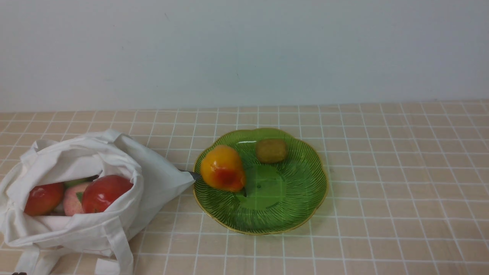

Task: Take the fruit out of the bag on the brown coffee tablecloth and place them on the plate.
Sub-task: 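Reach into the white bag and grasp the apple with the left gripper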

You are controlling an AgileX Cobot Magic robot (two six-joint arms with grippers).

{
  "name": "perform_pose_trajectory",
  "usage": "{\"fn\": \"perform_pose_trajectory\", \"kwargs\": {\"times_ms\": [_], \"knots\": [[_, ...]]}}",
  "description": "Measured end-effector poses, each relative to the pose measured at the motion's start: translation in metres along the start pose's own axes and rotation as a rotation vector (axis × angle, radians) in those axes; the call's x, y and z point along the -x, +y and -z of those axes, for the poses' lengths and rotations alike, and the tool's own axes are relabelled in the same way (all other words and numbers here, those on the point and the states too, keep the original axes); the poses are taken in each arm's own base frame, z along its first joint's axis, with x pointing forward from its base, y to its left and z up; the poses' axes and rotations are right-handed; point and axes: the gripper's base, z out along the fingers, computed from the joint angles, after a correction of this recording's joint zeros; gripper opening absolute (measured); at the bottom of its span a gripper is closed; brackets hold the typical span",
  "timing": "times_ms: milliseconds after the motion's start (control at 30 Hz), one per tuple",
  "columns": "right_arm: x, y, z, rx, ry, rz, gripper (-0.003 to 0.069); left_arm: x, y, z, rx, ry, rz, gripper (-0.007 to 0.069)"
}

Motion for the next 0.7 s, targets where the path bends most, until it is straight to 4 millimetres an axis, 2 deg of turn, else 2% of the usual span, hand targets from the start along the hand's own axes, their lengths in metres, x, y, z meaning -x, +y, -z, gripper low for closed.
{"fn": "perform_pose_trajectory", "kwargs": {"times_ms": [500, 600, 700], "knots": [[0.000, 0.000, 0.000, 0.000, 0.000, 0.000, -0.0014, 0.001, 0.000, 0.000, -0.001, -0.008, 0.021, -0.0008], [0.000, 0.000, 0.000, 0.000, 0.000, 0.000, -0.0014, 0.005, -0.003, 0.000, -0.038, -0.062, 0.175, -0.0008], [0.000, 0.000, 0.000, 0.000, 0.000, 0.000, -0.0014, 0.015, -0.006, 0.001, -0.096, -0.151, 0.413, -0.0008]]}}
